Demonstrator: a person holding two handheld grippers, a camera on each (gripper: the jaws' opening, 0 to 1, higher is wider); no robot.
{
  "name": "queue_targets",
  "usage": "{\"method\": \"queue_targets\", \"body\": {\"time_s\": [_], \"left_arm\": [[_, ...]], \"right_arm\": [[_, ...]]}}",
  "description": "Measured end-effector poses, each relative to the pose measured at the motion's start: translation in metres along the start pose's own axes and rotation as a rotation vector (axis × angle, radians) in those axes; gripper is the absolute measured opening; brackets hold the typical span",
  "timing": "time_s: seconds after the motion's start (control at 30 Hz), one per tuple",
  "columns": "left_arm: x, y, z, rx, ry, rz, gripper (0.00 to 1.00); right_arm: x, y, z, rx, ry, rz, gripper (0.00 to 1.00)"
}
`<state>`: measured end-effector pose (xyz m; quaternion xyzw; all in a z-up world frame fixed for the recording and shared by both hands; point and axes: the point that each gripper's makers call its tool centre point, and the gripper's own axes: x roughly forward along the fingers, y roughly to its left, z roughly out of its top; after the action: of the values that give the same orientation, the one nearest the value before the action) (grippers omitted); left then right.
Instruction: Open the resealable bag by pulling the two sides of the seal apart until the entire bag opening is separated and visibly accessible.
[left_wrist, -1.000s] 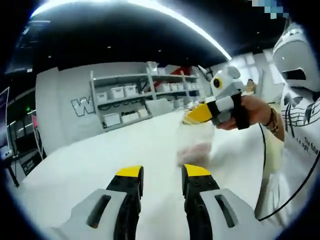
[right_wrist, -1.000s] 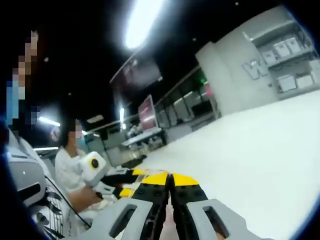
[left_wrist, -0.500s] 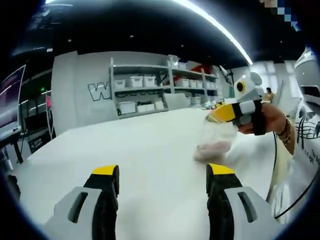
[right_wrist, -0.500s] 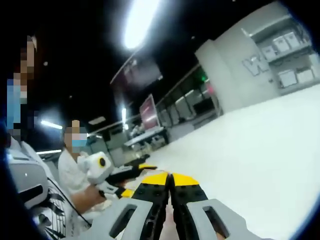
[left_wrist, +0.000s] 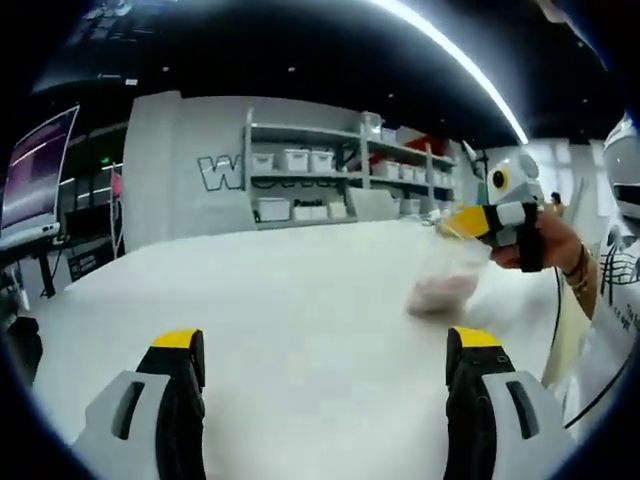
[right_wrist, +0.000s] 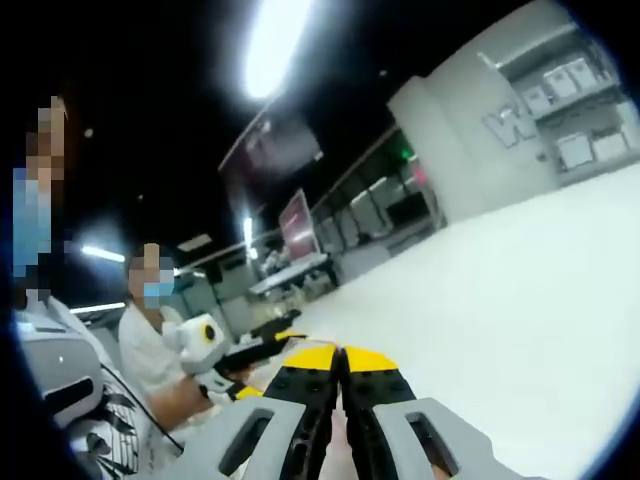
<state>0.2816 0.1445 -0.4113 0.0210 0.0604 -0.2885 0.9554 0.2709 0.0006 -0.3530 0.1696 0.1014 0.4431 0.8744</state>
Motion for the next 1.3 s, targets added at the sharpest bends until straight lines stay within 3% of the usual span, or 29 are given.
{"method": "queue_targets", "body": {"time_s": [0.23, 0.4, 0.63, 0.87, 1.17, 1.3], "left_arm": [[-0.010, 0.007, -0.002, 0.034, 0.014, 0.022, 1.00], [-0.015, 0.016, -0.001, -0.022, -0.032, 0.045, 1.00], [-0.019, 0.022, 0.004, -0.005, -0.051, 0.061, 1.00], [-0.018, 0.023, 0.006, -0.004, -0.066, 0.057, 1.00], [-0.020, 0.022, 0.011, 0.002, -0.085, 0.062, 1.00], [-0.022, 0.024, 0.011, 0.040, -0.076, 0.077, 1.00]], "right_arm": [[0.006, -0.004, 0.020, -0.045, 0.000, -0.016, 0.00], [0.015, -0.012, 0.034, -0.060, 0.010, -0.025, 0.00], [0.023, -0.030, 0.054, -0.085, 0.002, -0.071, 0.00], [0.029, -0.068, 0.079, -0.087, -0.022, -0.153, 0.00], [0.043, -0.144, 0.092, -0.048, -0.010, -0.291, 0.00], [0.047, -0.160, 0.103, -0.034, -0.026, -0.314, 0.00]]}}
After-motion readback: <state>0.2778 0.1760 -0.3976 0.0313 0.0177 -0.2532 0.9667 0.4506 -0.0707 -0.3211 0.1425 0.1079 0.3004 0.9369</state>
